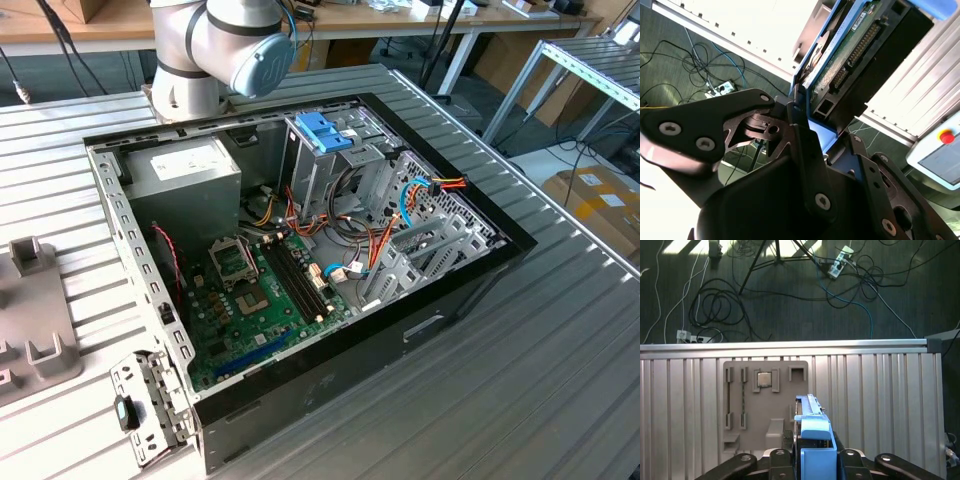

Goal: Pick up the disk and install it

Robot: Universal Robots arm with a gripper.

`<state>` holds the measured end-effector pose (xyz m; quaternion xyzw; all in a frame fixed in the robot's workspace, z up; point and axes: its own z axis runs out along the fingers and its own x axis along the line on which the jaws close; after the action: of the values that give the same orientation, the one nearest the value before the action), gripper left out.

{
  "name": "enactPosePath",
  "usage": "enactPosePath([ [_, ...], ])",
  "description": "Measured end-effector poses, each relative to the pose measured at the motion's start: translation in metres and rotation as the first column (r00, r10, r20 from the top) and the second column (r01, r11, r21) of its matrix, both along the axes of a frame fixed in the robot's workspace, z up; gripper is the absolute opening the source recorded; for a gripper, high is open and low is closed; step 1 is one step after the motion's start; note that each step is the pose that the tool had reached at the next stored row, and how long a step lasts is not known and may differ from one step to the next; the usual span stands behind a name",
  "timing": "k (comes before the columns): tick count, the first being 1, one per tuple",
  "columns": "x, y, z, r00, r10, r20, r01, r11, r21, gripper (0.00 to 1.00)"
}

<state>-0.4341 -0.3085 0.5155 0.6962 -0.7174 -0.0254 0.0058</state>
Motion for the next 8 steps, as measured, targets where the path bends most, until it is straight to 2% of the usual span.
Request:
enactPosePath([
  [8, 0.0056, 0.0000, 0.0000, 1.0000, 0.000, 0.0000, 0.000, 1.0000, 0.0000, 0.37],
])
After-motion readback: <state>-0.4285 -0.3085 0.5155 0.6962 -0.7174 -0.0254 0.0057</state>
